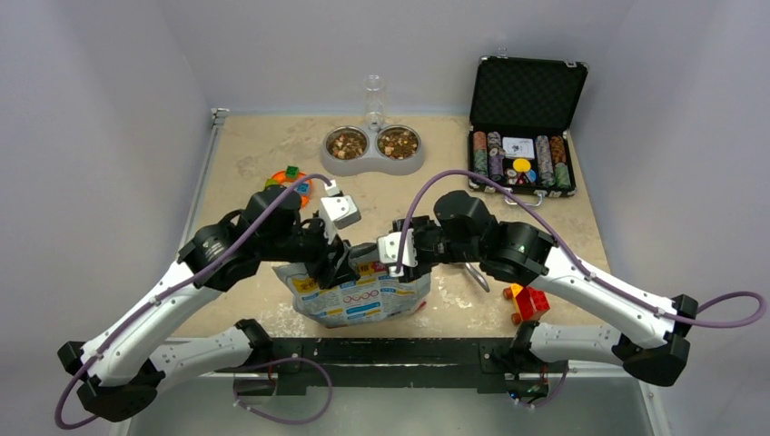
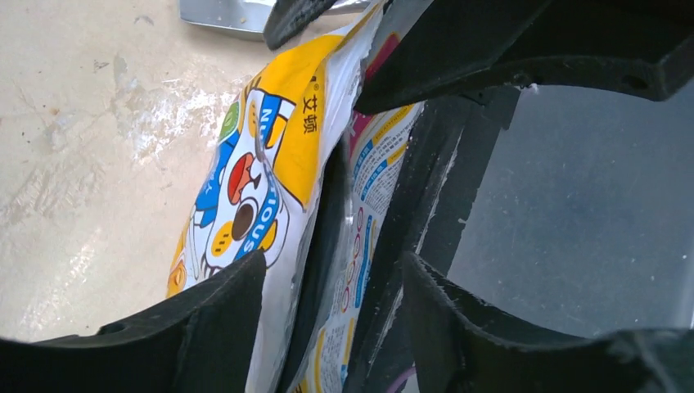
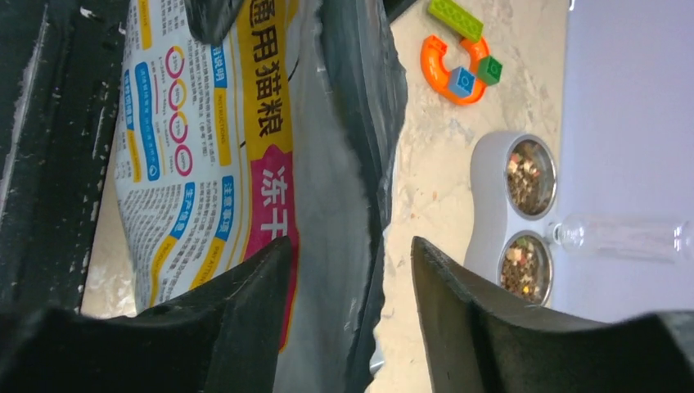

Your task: Serve the pet food

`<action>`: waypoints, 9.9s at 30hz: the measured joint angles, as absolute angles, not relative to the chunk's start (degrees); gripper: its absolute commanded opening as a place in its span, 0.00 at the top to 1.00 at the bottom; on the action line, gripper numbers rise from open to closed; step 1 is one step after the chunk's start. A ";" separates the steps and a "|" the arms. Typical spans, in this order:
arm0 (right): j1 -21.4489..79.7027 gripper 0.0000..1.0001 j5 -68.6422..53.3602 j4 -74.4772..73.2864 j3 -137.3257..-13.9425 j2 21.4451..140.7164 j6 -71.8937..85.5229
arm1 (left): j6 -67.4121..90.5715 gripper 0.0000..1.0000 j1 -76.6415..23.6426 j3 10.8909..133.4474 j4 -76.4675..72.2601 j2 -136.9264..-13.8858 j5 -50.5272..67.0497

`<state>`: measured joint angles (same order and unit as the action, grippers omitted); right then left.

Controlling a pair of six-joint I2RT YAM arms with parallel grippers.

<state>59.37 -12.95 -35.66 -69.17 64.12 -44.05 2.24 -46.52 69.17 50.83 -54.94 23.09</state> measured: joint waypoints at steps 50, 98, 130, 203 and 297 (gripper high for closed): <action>65.65 0.78 -13.06 -46.17 -80.05 75.48 -47.29 | 2.61 0.45 -52.34 58.83 40.27 -44.45 10.07; 60.64 0.80 -10.48 -43.05 -64.86 60.29 -42.37 | 2.66 0.87 -53.98 67.24 67.66 -46.68 3.57; 73.32 1.00 0.27 -38.28 -83.74 83.57 -46.41 | 2.37 1.00 -53.95 65.25 67.90 -38.22 -0.86; 28.12 0.15 -29.69 -27.59 -64.01 55.59 -11.53 | -2.26 0.92 -54.39 59.77 56.27 -34.54 -8.19; 35.77 1.00 -24.69 -14.72 -52.64 51.16 -5.74 | 116.42 0.41 -53.63 86.59 84.68 -56.07 -19.33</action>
<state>35.77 -24.69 -14.72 -52.64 51.16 -5.74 116.42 -53.63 86.59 84.68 -56.07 -19.33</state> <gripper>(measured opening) 0.025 0.542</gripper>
